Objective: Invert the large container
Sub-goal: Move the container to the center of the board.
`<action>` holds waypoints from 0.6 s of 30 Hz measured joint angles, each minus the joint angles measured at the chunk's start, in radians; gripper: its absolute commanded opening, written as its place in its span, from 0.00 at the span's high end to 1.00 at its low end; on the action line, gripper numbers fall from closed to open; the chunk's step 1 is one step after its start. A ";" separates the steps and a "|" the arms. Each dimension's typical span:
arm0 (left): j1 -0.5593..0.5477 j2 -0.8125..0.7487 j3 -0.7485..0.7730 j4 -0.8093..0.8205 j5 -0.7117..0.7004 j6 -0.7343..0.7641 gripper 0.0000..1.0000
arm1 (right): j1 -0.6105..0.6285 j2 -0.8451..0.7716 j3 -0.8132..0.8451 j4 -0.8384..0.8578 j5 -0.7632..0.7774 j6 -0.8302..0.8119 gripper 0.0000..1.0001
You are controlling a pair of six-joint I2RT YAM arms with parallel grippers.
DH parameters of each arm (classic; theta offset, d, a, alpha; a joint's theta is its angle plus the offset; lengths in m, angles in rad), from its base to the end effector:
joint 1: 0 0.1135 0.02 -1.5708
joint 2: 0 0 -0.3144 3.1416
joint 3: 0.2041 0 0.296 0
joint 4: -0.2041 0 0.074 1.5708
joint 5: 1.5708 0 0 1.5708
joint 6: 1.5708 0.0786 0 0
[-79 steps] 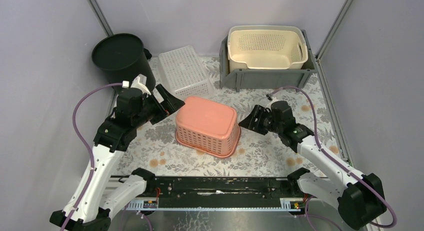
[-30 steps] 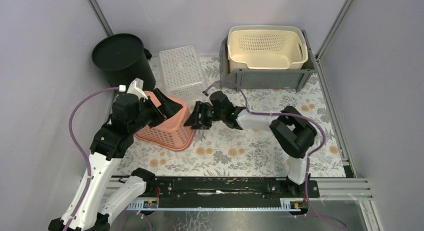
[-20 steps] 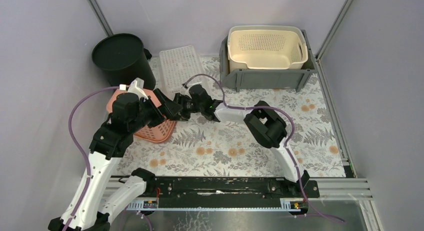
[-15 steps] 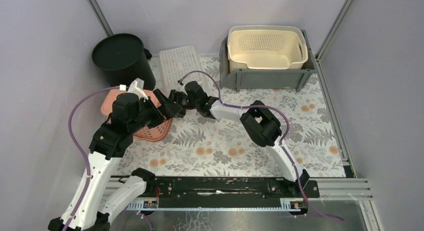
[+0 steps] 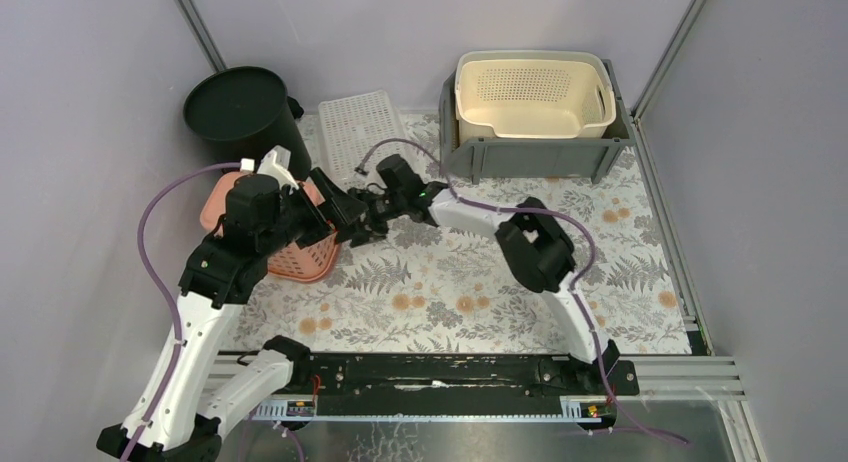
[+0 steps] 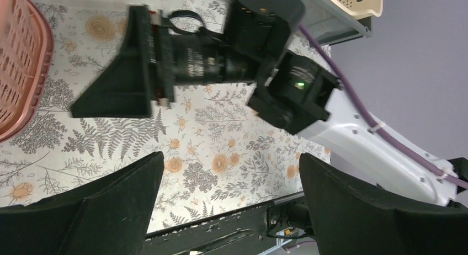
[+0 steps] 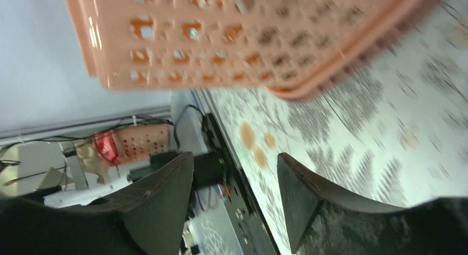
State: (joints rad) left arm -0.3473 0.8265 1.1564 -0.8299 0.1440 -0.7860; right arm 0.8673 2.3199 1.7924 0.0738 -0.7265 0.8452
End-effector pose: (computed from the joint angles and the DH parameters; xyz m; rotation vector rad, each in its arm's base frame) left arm 0.1795 -0.0770 0.4226 -0.3823 2.1422 -0.8246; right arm 0.3704 0.5173 0.1915 -0.5835 2.3411 1.6928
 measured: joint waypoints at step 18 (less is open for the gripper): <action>0.000 0.016 -0.077 0.016 0.060 0.011 0.00 | -0.426 -0.544 0.101 -0.586 0.179 -0.461 0.32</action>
State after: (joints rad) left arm -0.3473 0.8421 1.0794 -0.8143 0.2035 -0.7750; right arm 0.4412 1.7760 1.8931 -0.5117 -0.5472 0.3840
